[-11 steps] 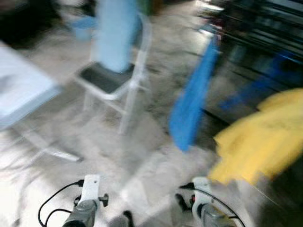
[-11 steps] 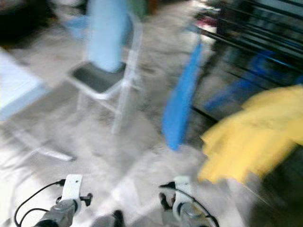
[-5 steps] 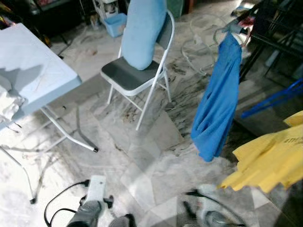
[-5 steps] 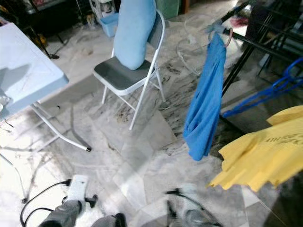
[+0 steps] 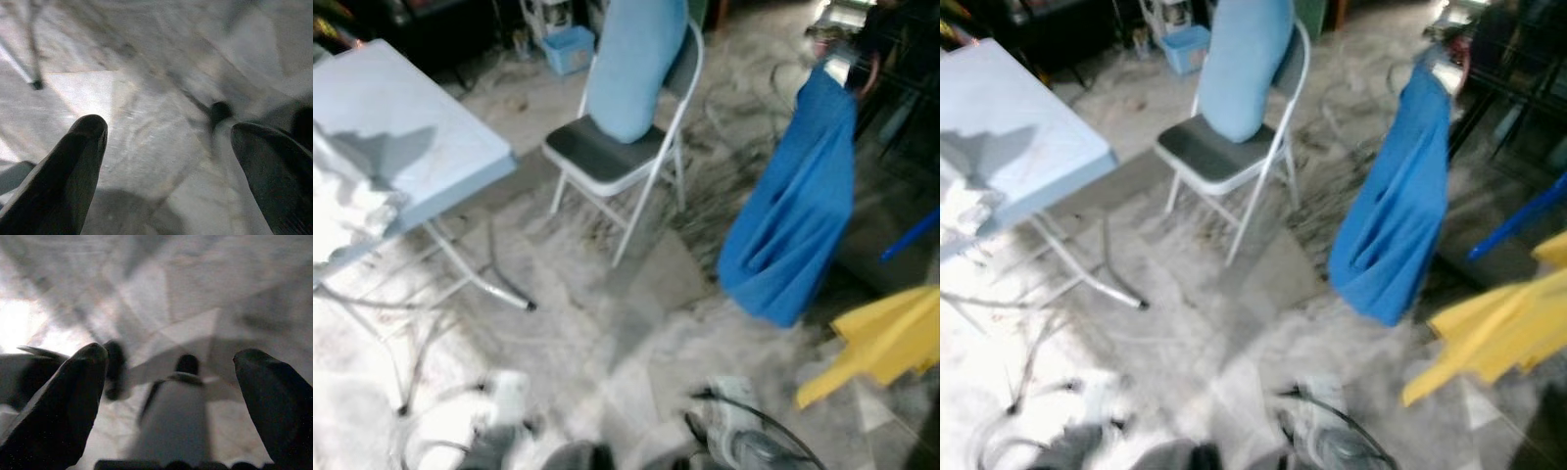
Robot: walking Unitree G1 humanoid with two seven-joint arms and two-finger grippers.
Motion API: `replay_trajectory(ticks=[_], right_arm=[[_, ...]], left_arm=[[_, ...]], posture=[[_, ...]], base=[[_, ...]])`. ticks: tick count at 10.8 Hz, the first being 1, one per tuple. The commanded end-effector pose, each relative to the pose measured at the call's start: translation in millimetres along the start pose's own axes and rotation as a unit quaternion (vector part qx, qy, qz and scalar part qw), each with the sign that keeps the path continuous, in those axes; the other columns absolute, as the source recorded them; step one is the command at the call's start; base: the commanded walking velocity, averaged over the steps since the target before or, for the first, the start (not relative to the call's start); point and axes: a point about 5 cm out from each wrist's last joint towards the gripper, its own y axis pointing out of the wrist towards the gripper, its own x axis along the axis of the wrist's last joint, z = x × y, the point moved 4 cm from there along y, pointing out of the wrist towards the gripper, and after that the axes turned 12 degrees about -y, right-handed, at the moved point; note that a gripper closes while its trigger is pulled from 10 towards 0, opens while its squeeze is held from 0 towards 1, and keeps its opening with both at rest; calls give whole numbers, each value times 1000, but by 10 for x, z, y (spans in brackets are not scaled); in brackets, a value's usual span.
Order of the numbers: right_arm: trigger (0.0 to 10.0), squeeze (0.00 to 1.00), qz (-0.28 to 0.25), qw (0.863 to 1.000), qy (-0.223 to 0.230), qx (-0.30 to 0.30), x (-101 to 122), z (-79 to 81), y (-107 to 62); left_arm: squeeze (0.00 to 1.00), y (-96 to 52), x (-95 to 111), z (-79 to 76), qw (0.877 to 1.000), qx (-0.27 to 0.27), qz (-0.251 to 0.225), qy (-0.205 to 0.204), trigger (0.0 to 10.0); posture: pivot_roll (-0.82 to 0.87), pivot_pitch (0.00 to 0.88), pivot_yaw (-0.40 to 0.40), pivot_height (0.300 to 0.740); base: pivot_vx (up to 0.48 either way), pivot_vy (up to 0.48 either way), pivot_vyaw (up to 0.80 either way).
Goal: Hang hanger
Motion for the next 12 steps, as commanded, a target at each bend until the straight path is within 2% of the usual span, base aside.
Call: replay_trajectory(ticks=[1, 3, 5, 9, 12], right_arm=[[10000, 0, 7, 1000, 6, 11, -26, 102, 12], [10000, 0, 10, 1000, 2, 12, -30, 97, 12], [10000, 0, 11, 1000, 0, 9, -25, 83, 12], [10000, 0, 15, 1000, -7, 9, 46, 198, 47], [10000, 0, 20, 1000, -14, 18, 52, 366, 65]], left_arm=[[0, -1, 7, 102, 1000, 12, 2, 6, 10000], [0, 3, 54, 82, 1000, 9, -4, 6, 10000], [0, 6, 80, 48, 1000, 4, -9, 8, 10000], [0, 11, 124, 39, 1000, 1, -8, 17, 10000], [0, 9, 99, 51, 1000, -1, -5, 22, 10000]], posture=[[-43, 156, 43, 740], [-47, 154, 47, 740], [-49, 161, 48, 740], [-49, 171, 41, 740], [-48, 174, 40, 740]], base=[[0, 472, 0], [0, 379, 0], [0, 0, 250], [0, 0, 800], [0, 0, 0]])
